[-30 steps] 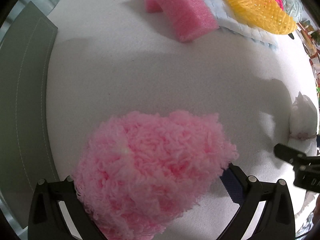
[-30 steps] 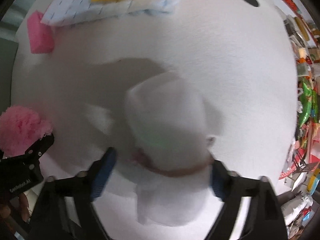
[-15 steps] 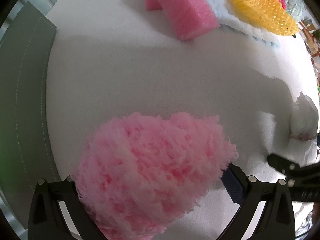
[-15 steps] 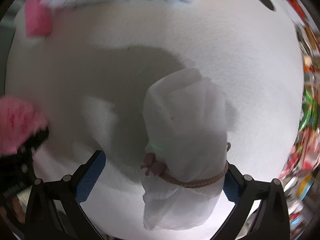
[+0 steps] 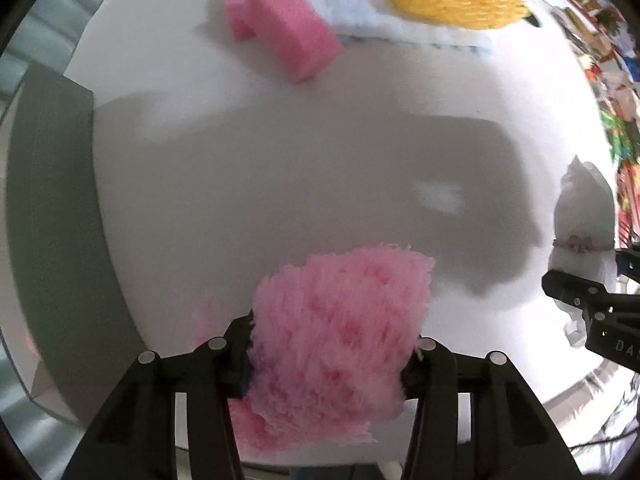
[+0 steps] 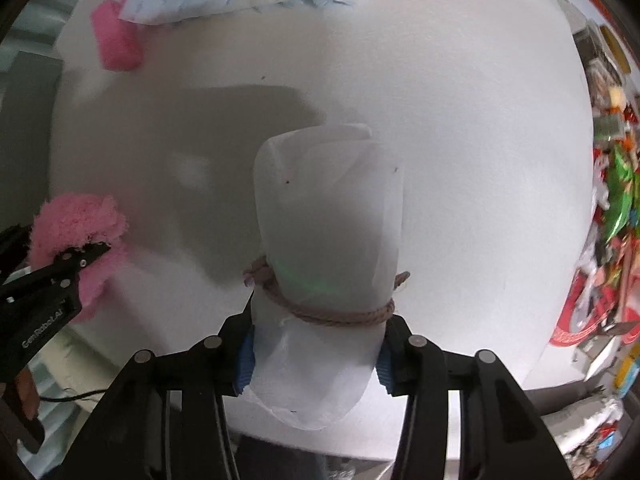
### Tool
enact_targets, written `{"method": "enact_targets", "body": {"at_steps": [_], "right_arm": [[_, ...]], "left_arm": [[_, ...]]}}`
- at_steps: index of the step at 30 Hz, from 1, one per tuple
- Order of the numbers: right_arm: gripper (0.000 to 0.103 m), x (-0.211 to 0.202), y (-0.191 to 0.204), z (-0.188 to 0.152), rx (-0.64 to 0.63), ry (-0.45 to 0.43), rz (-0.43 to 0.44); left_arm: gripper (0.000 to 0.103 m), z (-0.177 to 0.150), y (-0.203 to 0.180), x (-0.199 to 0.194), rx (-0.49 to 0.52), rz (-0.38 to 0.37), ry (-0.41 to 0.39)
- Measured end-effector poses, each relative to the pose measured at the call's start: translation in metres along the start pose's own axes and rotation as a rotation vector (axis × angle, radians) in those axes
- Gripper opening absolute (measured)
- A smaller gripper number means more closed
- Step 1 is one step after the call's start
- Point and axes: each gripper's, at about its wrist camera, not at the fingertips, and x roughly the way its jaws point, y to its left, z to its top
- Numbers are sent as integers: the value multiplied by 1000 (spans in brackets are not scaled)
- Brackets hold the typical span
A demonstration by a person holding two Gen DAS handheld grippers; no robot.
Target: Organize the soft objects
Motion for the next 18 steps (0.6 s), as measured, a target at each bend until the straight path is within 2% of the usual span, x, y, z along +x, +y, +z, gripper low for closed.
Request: {"method": "enact_targets", "body": {"at_steps": [4,11,13,14,18], "right_arm": [[52,-19,-12,-10,-8,-12,23],[52,-38,-21,-20,-7,-50,65],[52,-49,-10,-18,-6,-60,72],[52,-48,-6,-28,-7,-68,74],[53,-53,-5,-32,-12,-99,92]], "left_arm": [[51,-17,-5,-26,38,12,-40],[51,-43,-2,-64,24,8,-110],[51,-51,-2,-65,19,18,-134],[51,-53,0,-70,10,18,-150],[51,-67,11,-90,-21,32,-201]]}}
